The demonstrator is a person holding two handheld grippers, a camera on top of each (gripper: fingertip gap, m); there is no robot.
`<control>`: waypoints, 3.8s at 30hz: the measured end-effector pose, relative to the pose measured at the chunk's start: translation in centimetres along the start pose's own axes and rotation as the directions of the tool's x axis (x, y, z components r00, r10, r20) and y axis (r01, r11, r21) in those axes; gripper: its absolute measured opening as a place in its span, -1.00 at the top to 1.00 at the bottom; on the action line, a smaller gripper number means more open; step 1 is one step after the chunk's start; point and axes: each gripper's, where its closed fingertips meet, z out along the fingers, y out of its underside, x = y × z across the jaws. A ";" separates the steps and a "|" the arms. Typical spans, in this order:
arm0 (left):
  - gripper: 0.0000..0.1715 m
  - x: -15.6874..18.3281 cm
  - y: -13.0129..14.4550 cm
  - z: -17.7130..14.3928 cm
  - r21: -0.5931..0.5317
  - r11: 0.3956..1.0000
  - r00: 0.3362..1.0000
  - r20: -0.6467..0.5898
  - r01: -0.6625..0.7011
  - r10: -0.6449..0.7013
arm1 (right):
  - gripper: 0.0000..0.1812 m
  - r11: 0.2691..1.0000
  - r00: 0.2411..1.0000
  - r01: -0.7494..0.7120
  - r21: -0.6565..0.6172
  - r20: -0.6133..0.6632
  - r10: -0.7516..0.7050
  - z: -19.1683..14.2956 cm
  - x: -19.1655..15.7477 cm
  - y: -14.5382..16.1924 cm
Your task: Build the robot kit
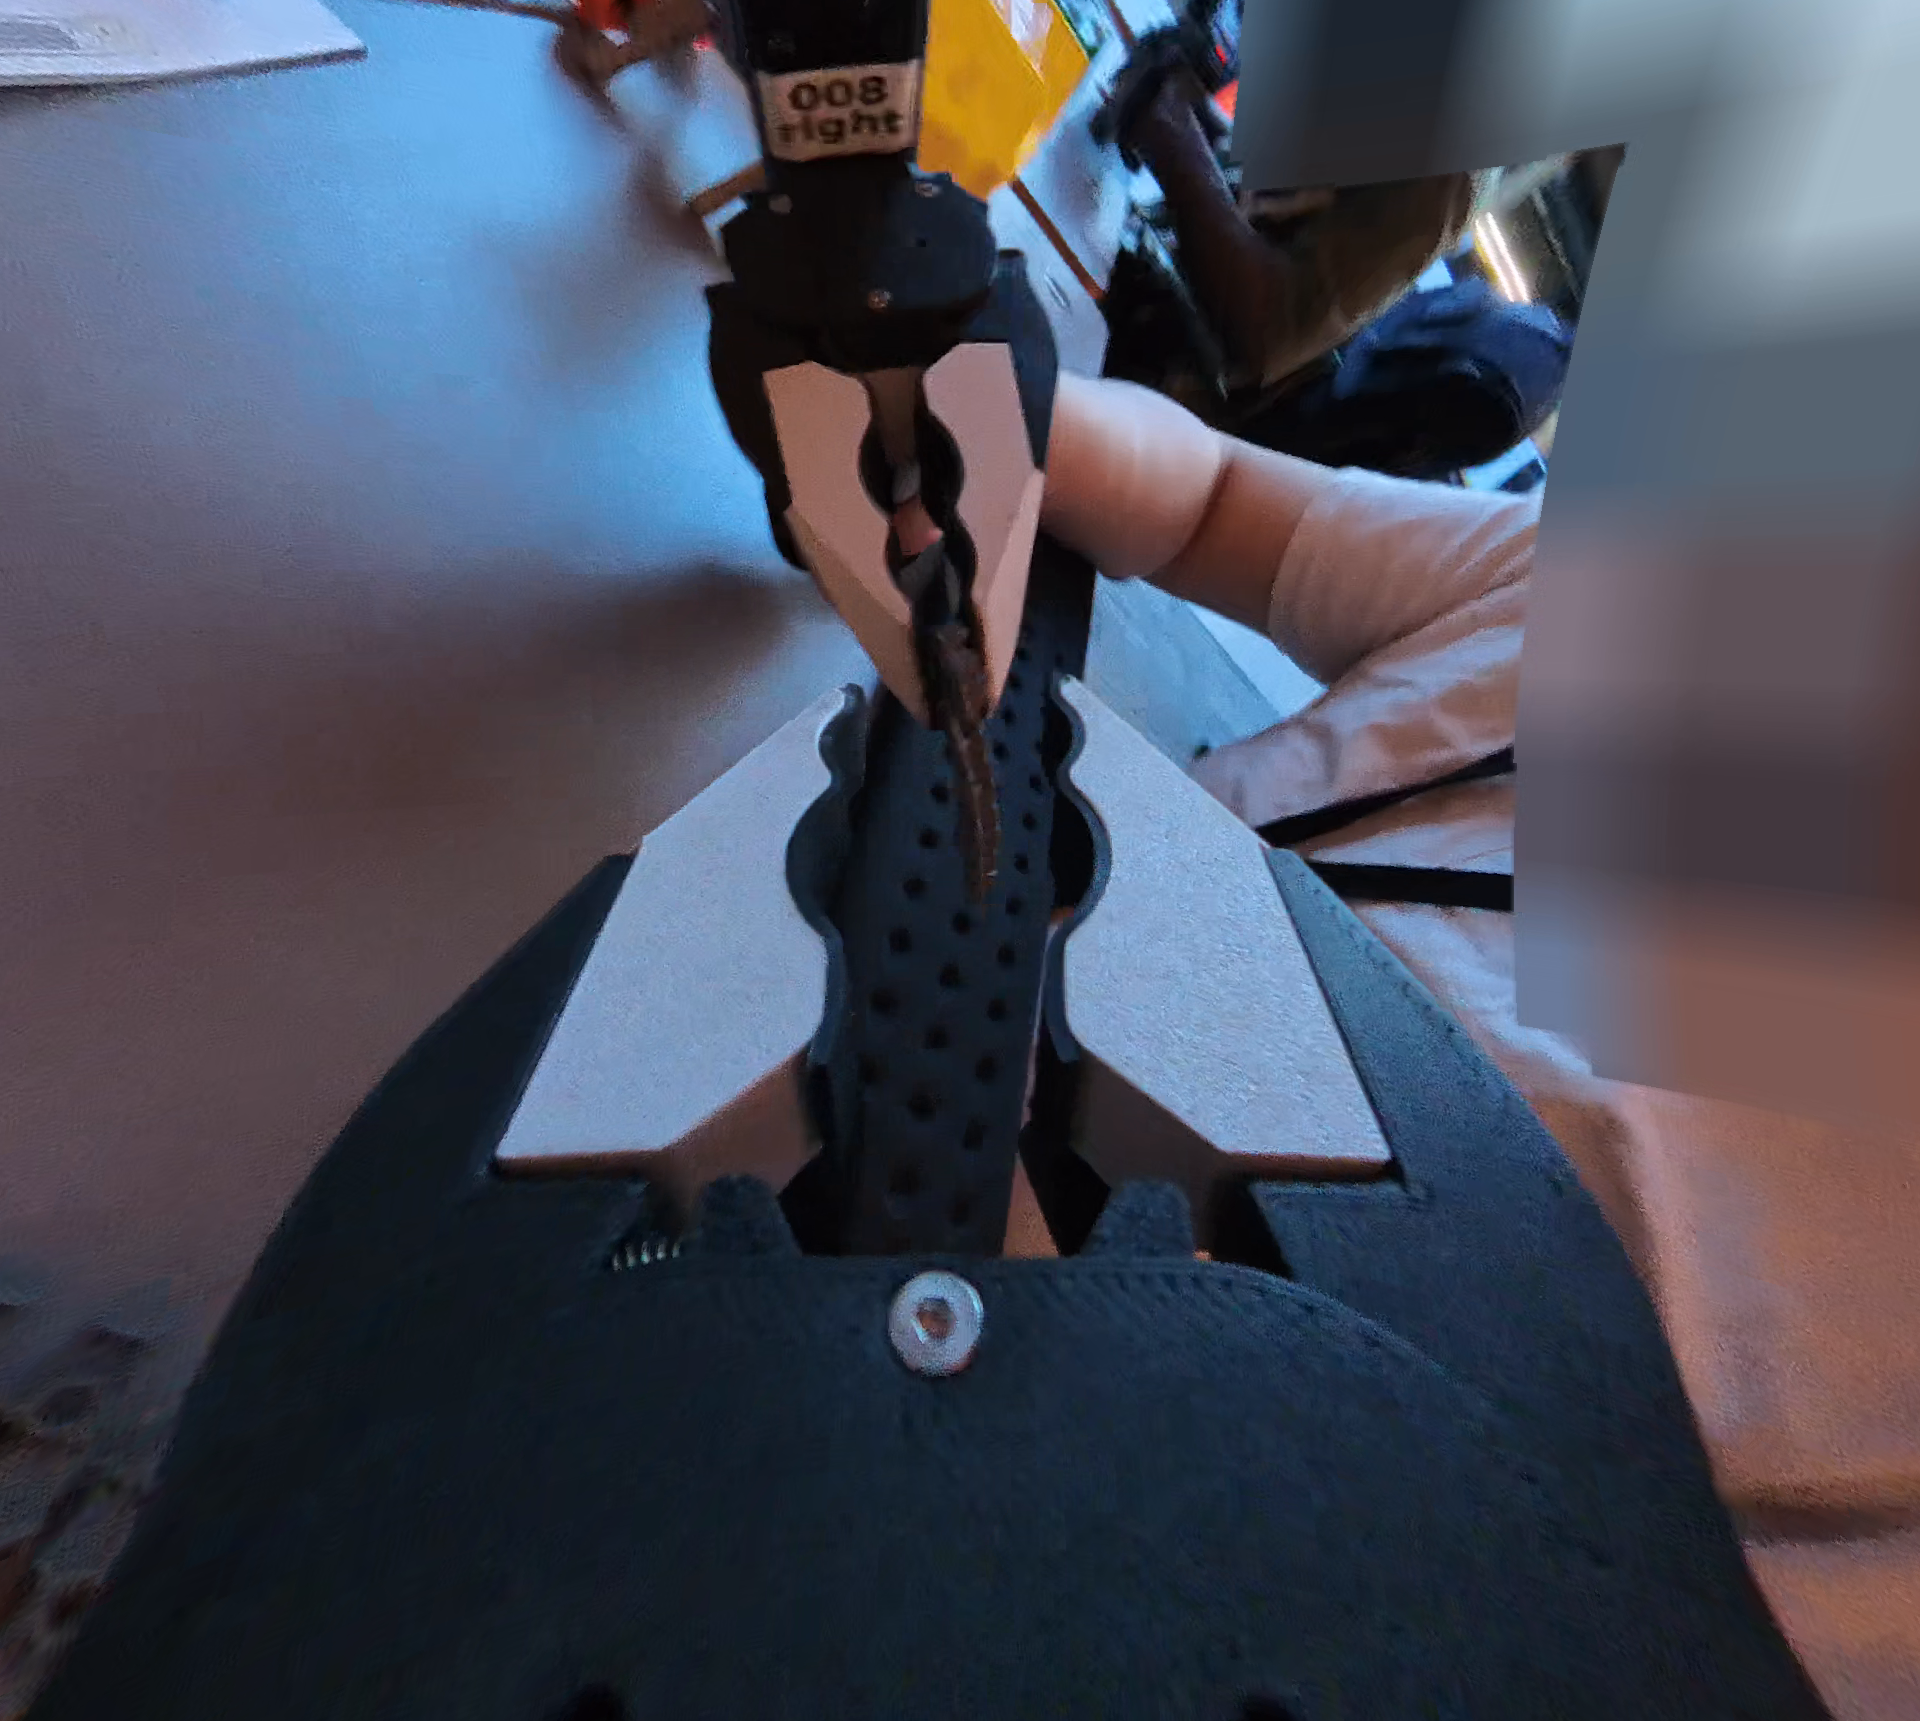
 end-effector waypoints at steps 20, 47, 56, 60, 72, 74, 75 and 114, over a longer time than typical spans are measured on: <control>0.90 -0.4 1.2 2.1 0.190 0.982 0.995 0.100 0.008 -0.027 | 0.93 0.999 0.997 0.036 0.022 -0.075 -0.034 0.3 0.5 -0.4; 0.92 -1.5 2.4 2.4 0.222 0.968 0.986 0.141 -0.115 0.085 | 0.93 0.985 0.953 0.124 -0.119 -0.264 -0.152 0.5 2.0 0.7; 0.91 -0.6 1.6 2.2 0.253 0.960 0.990 0.093 -0.124 0.104 | 0.93 0.987 0.960 0.136 -0.090 -0.233 -0.154 0.5 1.3 0.1; 0.91 0.6 0.7 1.9 0.302 0.950 0.996 -0.017 -0.083 0.092 | 0.93 0.995 0.984 0.096 -0.011 -0.151 -0.097 0.5 0.0 -0.8; 0.58 0.1 0.3 1.1 0.342 0.939 1.000 0.000 -0.023 0.024 | 0.93 0.994 0.977 0.107 0.009 -0.187 -0.104 0.2 0.5 -1.1; 0.63 -0.2 0.5 1.6 0.319 0.947 0.999 0.026 -0.026 0.019 | 0.93 0.992 0.972 0.126 0.000 -0.201 -0.124 0.4 0.5 -1.0; 0.66 -0.4 0.6 1.8 0.305 0.952 0.999 0.029 -0.025 0.017 | 0.93 0.991 0.971 0.131 -0.002 -0.202 -0.128 0.4 0.4 -1.0; 0.90 1.0 2.1 1.9 0.224 0.806 0.809 0.389 -0.548 0.441 | 0.92 0.683 0.559 0.633 -0.364 -0.396 -0.729 1.1 0.0 -0.5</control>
